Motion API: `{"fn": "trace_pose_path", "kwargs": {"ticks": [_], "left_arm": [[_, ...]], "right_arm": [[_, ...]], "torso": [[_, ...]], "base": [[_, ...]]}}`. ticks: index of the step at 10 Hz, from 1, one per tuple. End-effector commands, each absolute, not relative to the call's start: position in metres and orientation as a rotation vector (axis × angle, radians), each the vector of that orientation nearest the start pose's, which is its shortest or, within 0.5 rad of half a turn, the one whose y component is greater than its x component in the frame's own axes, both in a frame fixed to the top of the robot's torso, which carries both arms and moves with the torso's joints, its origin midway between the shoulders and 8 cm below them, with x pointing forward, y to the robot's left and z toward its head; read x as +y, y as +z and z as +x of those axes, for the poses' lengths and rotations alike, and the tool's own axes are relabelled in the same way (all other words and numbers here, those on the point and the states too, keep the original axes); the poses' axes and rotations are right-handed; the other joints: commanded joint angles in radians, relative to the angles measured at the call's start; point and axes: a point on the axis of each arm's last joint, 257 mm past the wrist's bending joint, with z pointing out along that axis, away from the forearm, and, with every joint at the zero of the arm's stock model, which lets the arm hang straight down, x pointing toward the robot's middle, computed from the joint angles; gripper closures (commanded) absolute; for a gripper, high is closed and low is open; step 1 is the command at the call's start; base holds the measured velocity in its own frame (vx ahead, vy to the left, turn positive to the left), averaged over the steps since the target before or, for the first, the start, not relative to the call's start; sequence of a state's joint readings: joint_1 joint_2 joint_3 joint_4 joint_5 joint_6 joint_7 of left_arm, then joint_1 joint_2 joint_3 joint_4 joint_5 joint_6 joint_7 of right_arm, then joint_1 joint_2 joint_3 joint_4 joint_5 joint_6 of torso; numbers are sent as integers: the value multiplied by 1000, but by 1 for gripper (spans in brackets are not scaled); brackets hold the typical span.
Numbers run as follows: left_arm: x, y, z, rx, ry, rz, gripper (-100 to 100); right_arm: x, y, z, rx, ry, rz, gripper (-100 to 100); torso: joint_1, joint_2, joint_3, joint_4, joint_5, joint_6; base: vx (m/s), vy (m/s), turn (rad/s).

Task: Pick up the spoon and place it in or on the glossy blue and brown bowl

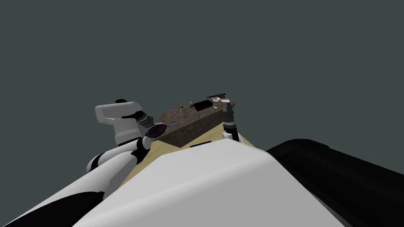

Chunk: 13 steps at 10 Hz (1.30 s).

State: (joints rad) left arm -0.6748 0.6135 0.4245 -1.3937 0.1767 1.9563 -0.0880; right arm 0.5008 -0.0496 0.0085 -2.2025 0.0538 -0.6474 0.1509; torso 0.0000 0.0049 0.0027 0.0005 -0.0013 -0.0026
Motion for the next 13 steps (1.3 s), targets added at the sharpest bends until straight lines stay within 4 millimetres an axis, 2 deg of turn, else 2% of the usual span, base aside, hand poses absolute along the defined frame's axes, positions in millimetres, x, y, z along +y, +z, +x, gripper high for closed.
{"fn": "trace_pose_path", "kwargs": {"ticks": [1,2,3,7,8,9,13], "left_arm": [[487,-176,441,1717,-66,-2310,100],[488,-176,445,1709,-81,-2292,100],[487,-177,443,1712,-76,-2297,-100],[487,-177,444,1712,-77,-2296,-100],[487,-177,444,1712,-77,-2296,0],[494,-167,446,1712,-73,-2296,-100],[507,-146,449,1710,-69,-2299,-100]], "right_arm": [[-262,16,335,668,1159,473,0],[-262,16,335,668,1159,473,0],[-262,16,335,668,1159,473,0],[-262,16,335,668,1159,473,0],[-262,16,335,668,1159,473,0],[-262,16,335,668,1159,473,0],[-262,16,335,668,1159,473,0]], "torso": [[0,0,0,0,0,0],[0,0,0,0,0,0],[0,-1,-1,0,0,0],[0,-2,-1,0,0,0],[0,-2,-1,0,0,0],[0,-2,-1,0,0,0],[-3,-1,-1,0,-1,0]], "base": [[-2,3,20],[0,0,0],[0,0,0],[0,0,0],[0,0,0],[-4,-22,-18],[-8,-35,-11]]}}
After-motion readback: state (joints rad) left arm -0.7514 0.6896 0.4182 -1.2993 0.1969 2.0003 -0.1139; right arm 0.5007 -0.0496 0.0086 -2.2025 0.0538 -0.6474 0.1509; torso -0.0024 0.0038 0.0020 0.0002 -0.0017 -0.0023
